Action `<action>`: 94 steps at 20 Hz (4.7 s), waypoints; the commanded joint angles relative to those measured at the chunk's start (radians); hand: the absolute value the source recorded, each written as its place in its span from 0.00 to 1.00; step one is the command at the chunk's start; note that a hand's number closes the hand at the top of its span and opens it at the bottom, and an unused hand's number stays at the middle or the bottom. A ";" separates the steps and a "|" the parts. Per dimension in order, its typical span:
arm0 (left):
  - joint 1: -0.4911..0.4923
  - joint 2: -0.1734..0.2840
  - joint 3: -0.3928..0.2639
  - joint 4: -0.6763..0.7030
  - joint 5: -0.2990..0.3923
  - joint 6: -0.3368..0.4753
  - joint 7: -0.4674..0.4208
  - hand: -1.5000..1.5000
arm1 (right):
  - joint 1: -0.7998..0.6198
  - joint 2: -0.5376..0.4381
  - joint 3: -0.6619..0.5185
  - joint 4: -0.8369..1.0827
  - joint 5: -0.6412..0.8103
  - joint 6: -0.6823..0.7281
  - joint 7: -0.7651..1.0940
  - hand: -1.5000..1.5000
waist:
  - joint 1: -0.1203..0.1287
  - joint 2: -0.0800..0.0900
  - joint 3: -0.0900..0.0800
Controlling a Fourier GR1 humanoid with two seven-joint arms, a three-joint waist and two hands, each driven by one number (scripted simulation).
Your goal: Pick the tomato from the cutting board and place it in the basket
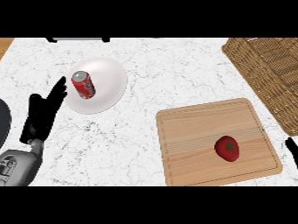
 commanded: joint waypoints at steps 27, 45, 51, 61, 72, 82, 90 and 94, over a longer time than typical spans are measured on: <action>0.004 -0.119 0.188 0.045 -0.144 -0.157 -0.045 0.50 | -0.308 0.211 0.017 0.375 0.182 0.030 -0.008 0.00 | 0.001 0.001 0.000; 0.017 -0.149 0.240 -0.056 -0.186 -0.213 0.032 0.50 | -0.384 0.236 -0.016 0.621 0.211 -0.045 -0.166 1.00 | 0.003 0.000 0.000; -0.058 -0.191 0.229 0.094 -0.235 -0.169 -0.031 0.50 | -0.375 0.240 0.051 0.567 0.390 -0.133 -0.121 1.00 | -0.003 0.001 0.000; -0.045 -0.196 0.191 0.015 -0.241 -0.193 0.009 0.50 | -0.758 0.024 0.200 0.777 0.632 0.284 -0.079 1.00 | 0.061 0.013 -0.003; -0.011 -0.187 0.227 -0.027 -0.211 -0.207 0.049 0.50 | -0.914 0.216 0.107 0.685 0.454 0.395 -0.075 1.00 | -0.005 -0.005 0.000; -0.009 -0.193 0.232 -0.010 -0.225 -0.190 0.040 0.50 | -1.151 0.327 -0.182 0.336 0.130 0.559 0.229 1.00 | -0.012 -0.006 -0.001; 0.065 -0.167 0.238 -0.078 -0.221 -0.222 0.008 0.50 | -1.409 0.201 -0.360 0.272 -0.044 0.712 0.540 1.00 | 0.005 -0.005 -0.001; -0.025 -0.155 0.254 -0.050 -0.213 -0.228 0.093 0.50 | -1.576 0.085 -0.427 0.423 -0.061 0.689 0.544 1.00 | 0.006 -0.002 -0.001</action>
